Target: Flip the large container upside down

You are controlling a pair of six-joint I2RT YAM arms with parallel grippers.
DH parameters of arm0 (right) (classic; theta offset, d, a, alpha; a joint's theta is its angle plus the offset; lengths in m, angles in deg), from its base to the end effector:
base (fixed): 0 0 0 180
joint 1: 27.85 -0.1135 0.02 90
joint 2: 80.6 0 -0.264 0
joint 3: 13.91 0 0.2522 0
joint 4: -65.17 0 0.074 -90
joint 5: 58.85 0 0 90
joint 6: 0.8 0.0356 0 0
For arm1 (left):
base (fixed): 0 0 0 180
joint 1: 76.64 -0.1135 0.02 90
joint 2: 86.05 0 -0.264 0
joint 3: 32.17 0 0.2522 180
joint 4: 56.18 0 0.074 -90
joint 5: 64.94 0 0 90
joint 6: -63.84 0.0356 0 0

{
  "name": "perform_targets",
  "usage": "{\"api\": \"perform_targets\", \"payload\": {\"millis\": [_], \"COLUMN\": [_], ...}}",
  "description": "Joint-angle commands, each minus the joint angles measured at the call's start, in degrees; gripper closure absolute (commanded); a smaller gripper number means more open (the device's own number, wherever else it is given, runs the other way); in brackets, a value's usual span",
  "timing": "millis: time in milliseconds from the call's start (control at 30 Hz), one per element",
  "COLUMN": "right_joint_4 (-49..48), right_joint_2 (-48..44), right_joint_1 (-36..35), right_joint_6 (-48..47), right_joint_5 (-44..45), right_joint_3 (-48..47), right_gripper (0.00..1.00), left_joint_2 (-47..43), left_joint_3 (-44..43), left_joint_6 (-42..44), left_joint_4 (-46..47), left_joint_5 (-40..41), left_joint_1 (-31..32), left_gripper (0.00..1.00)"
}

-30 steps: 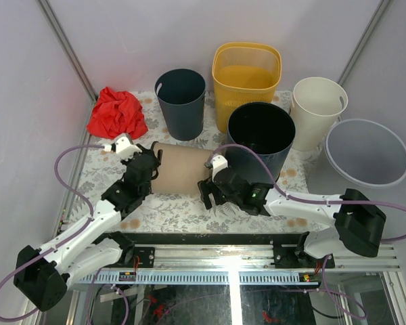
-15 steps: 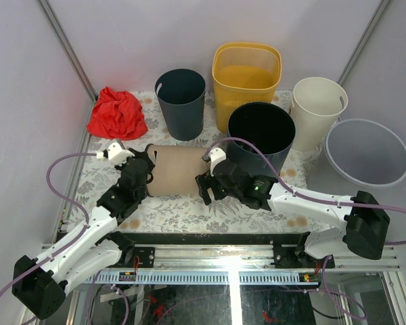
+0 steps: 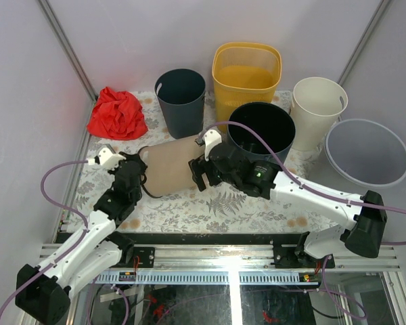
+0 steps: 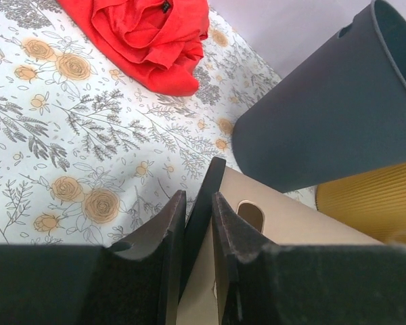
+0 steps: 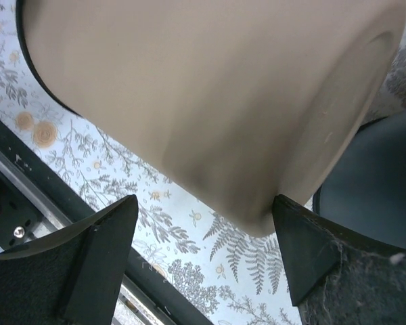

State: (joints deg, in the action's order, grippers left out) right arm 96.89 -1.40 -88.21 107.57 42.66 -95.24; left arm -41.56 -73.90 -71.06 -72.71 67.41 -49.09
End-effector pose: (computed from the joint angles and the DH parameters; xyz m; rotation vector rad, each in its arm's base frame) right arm 0.1631 0.2722 0.3284 -0.6476 2.0370 0.6216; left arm 0.1691 -0.0612 0.2532 -0.7421 1.6634 -0.1875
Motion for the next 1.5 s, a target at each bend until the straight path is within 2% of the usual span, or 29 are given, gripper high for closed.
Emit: {"api": "perform_targets", "payload": {"millis": [0, 267, 667, 900, 967, 1100, 1467], "right_joint_4": [-6.58, -4.17, -4.86, -5.44, -5.78, -6.65, -8.63], "right_joint_2": [2.62, 8.43, 10.07, 7.94, 6.29, 1.22, -4.31], "right_joint_1": [-2.37, -2.48, -2.60, -2.63, -2.61, -2.59, -2.50], "right_joint_6": [-1.20, -2.18, -1.67, -1.49, -1.42, -1.19, -2.55], "right_joint_5": [-5.03, -6.37, -6.72, -7.22, -7.87, -7.82, 0.83], "right_joint_3": [-7.75, -14.66, -16.29, -14.95, -14.33, -12.98, -6.42], "right_gripper": [0.14, 0.14, 0.14, 0.14, 0.14, 0.13, 0.08], "left_joint_2": [2.15, 3.89, 2.84, 1.72, 1.32, -0.49, -6.14], "left_joint_3": [2.66, 4.47, 4.59, 3.97, 3.17, 1.67, -3.73], "left_joint_6": [-3.45, -4.70, -4.36, -4.43, -4.96, -5.83, -9.10], "left_joint_4": [-1.33, 0.33, -0.92, -2.87, -4.80, -8.21, -18.24], "left_joint_5": [-8.19, -8.18, -7.45, -6.72, -5.86, -4.00, -3.36], "left_joint_1": [0.86, -0.06, -0.80, -1.09, -1.09, -1.13, -1.16], "left_gripper": [0.90, 0.88, 0.82, 0.80, 0.75, 0.72, 0.70]}}
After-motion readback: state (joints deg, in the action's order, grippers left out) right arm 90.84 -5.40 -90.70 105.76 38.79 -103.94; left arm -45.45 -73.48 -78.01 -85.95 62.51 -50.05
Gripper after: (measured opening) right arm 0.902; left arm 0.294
